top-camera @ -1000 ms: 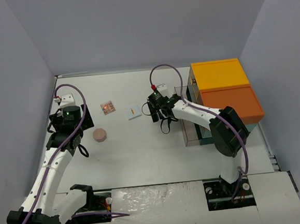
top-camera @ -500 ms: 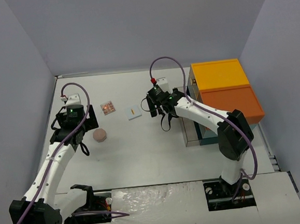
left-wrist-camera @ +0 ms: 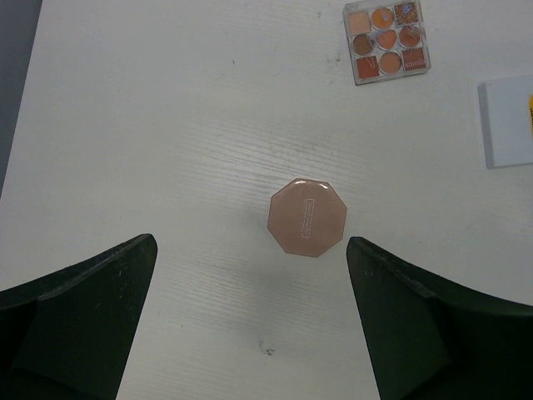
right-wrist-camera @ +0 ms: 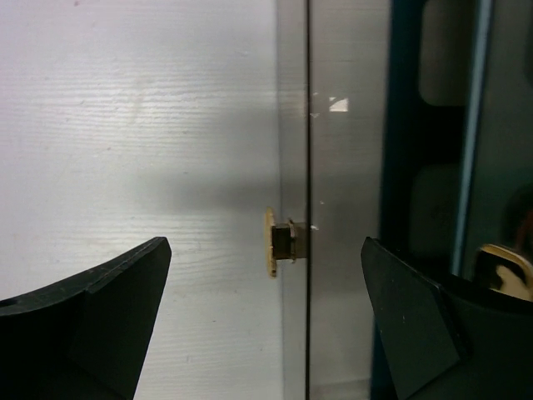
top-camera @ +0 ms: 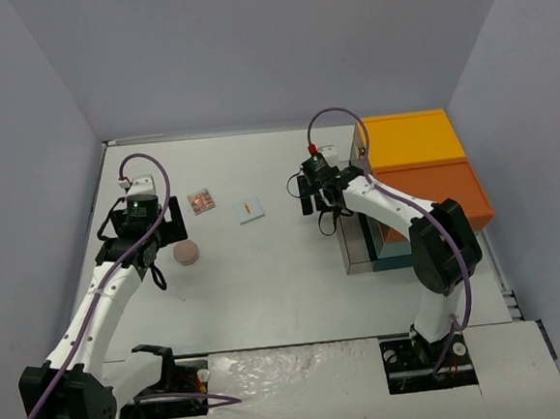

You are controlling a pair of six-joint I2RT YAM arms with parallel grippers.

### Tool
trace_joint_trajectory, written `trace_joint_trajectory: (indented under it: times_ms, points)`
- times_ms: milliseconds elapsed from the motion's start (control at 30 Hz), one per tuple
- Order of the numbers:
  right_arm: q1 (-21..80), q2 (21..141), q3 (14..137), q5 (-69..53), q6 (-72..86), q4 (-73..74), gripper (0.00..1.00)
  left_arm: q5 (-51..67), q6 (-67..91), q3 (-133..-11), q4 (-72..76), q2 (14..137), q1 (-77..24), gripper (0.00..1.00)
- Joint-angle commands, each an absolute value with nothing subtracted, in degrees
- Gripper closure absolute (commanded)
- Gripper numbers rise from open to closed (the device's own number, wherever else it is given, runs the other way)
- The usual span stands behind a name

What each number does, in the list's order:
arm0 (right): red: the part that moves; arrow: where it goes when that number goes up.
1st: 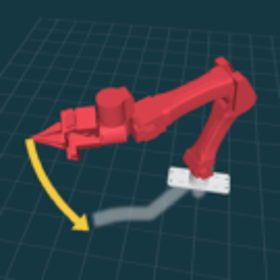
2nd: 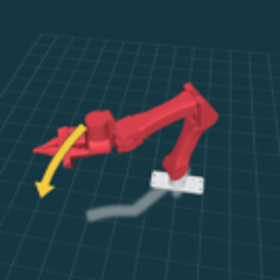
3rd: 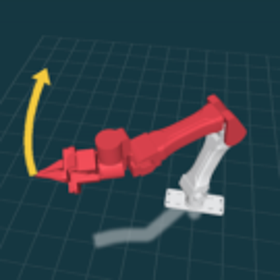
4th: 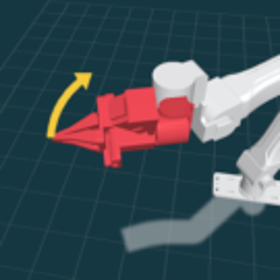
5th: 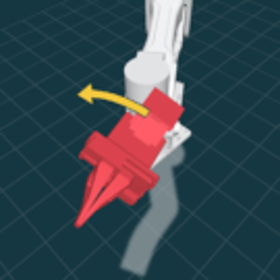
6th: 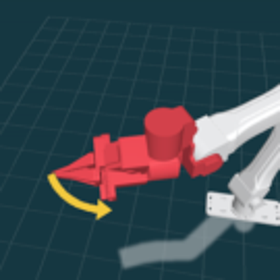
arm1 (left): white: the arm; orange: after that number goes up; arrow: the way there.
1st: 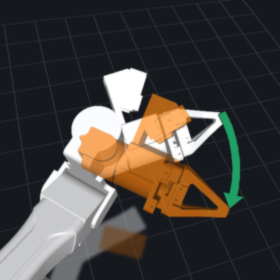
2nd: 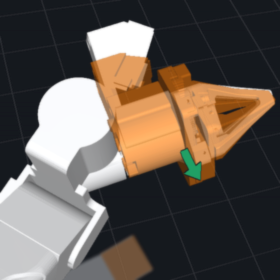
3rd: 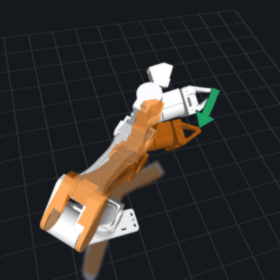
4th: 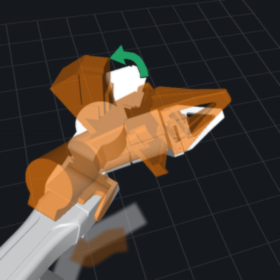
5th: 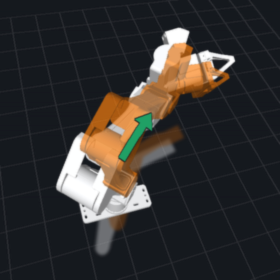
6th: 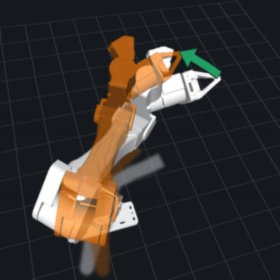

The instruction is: Organize the makeup

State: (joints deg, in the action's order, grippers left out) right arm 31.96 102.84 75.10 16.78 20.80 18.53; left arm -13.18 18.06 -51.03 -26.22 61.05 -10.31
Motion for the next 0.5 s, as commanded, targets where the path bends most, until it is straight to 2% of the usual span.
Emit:
trace_joint_trajectory:
  times_ms: [0, 200, 467]
  points:
    - [35.3, 104.0, 76.3, 10.0, 17.5, 13.9, 0.05, -12.4, 16.5, -53.4, -23.3, 61.7, -9.8, 0.03]
    - [39.2, 105.2, 78.6, 6.9, 17.2, 12.9, 0.05, -10.7, 15.3, -53.7, -23.6, 63.1, -9.8, 0.03]
    - [39.9, 100.1, 80.0, 13.5, 16.3, 14.5, 0.04, -6.6, 13.6, -53.3, -24.5, 65.2, -9.8, 0.03]
